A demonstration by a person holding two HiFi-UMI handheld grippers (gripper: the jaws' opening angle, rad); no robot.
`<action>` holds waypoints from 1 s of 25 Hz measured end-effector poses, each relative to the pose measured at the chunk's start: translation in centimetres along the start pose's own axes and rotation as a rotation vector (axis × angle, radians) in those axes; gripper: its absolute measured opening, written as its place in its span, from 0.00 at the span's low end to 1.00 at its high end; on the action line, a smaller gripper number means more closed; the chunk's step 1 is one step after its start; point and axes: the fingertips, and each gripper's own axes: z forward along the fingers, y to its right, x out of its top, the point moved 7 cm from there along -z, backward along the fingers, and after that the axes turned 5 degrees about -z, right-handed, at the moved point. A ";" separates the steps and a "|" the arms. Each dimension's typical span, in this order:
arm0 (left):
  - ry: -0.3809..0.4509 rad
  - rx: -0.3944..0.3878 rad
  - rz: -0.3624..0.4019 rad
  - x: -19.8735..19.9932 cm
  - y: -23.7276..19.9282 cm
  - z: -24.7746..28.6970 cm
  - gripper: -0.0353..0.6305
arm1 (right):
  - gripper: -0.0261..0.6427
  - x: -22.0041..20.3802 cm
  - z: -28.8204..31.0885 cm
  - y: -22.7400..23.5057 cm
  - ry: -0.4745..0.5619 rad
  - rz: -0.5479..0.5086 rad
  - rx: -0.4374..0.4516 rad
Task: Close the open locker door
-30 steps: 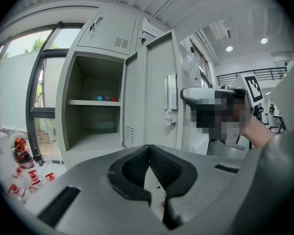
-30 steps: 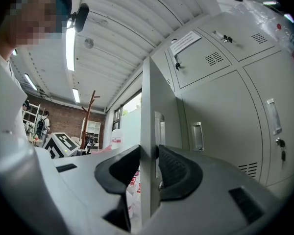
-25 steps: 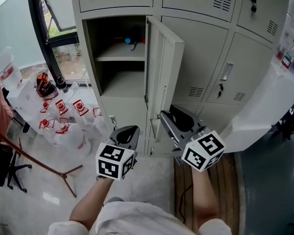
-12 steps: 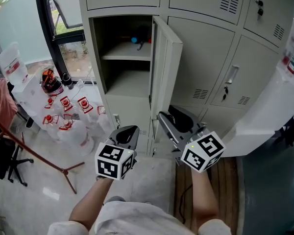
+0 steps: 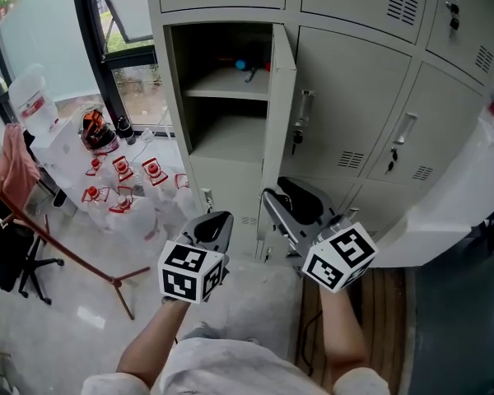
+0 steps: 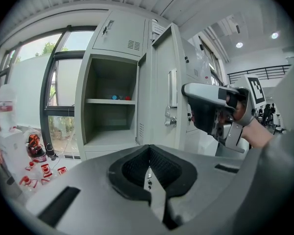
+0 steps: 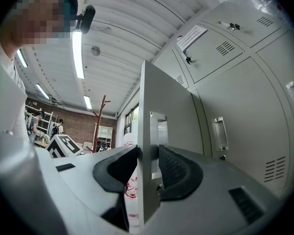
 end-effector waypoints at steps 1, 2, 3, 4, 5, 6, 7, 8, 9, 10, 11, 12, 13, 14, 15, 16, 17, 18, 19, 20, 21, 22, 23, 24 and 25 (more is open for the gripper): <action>0.000 0.003 -0.003 -0.1 -0.2 -0.1 0.06 | 0.24 0.0 0.2 -0.1 0.002 0.004 0.002; 0.000 0.005 -0.006 -0.1 -0.5 -0.2 0.06 | 0.24 0.0 0.4 -0.2 0.001 0.007 0.003; 0.000 0.005 -0.009 -0.2 -0.7 -0.2 0.06 | 0.24 0.0 0.6 -0.3 0.000 0.010 0.002; 0.001 0.004 -0.012 -0.2 -1.0 -0.2 0.06 | 0.25 0.0 0.8 -0.3 -0.003 0.016 -0.001; 0.001 0.001 -0.015 -0.3 -1.2 -0.1 0.06 | 0.27 -0.1 1.1 -0.3 -0.005 0.025 -0.002; 0.000 -0.002 -0.016 -0.3 -1.4 0.0 0.06 | 0.29 -0.2 1.3 -0.3 -0.005 0.032 -0.001; 0.000 -0.006 -0.017 -0.4 -1.6 0.0 0.06 | 0.29 -0.2 1.5 -0.3 -0.005 0.035 0.001; -0.001 -0.009 -0.017 -0.4 -1.8 0.1 0.06 | 0.29 -0.2 1.7 -0.4 -0.005 0.032 0.003; -0.002 -0.011 -0.018 -0.4 -2.0 0.2 0.06 | 0.29 -0.2 1.9 -0.6 -0.006 0.025 0.005; -0.003 -0.013 -0.020 -0.3 -2.3 0.2 0.06 | 0.29 -0.2 2.2 -0.8 -0.009 0.016 0.007; -0.003 -0.014 -0.022 -0.2 -2.6 0.2 0.06 | 0.29 -0.2 2.5 -1.0 -0.013 0.008 0.011; -0.003 -0.016 -0.023 -0.1 -2.9 0.3 0.06 | 0.29 -0.2 2.8 -1.1 -0.015 0.003 0.015; -0.002 -0.017 -0.023 0.0 -3.2 0.3 0.06 | 0.29 -0.2 3.2 -1.3 -0.016 0.001 0.020; -0.001 -0.017 -0.024 0.1 -3.5 0.3 0.06 | 0.29 -0.2 3.6 -1.4 -0.016 0.002 0.024; -0.001 -0.016 -0.026 0.1 -3.8 0.2 0.06 | 0.29 -0.3 4.1 -1.6 -0.015 0.003 0.029; -0.002 -0.013 -0.029 0.1 -4.2 0.2 0.06 | 0.29 -0.4 4.5 -1.7 -0.013 0.005 0.033; -0.003 -0.009 -0.032 0.0 -4.6 0.2 0.06 | 0.29 -0.4 4.9 -1.9 -0.011 0.006 0.039; -0.005 -0.004 -0.036 -0.1 -5.1 0.1 0.06 | 0.28 -0.5 5.3 -2.0 -0.009 0.006 0.044; -0.007 0.000 -0.039 -0.2 -5.5 0.0 0.06 | 0.28 -0.5 5.7 -2.2 -0.008 0.003 0.048; -0.008 0.003 -0.043 -0.2 -5.9 -0.1 0.06 | 0.27 -0.6 6.1 -2.4 -0.007 0.000 0.052; -0.010 0.007 -0.047 -0.3 -6.4 -0.2 0.06 | 0.26 -0.6 6.6 -2.6 -0.008 -0.003 0.055; -0.011 0.011 -0.051 -0.4 -6.9 -0.2 0.06 | 0.26 -0.7 7.0 -2.7 -0.008 -0.005 0.058; -0.011 0.014 -0.055 -0.4 -7.4 -0.3 0.06 | 0.25 -0.7 7.5 -2.9 -0.009 -0.005 0.061; -0.010 0.016 -0.059 -0.4 -7.8 -0.3 0.06 | 0.24 -0.8 8.0 -3.0 -0.009 -0.004 0.063; -0.010 0.017 -0.063 -0.4 -8.3 -0.4 0.06 | 0.24 -0.9 8.4 -3.2 -0.008 -0.002 0.064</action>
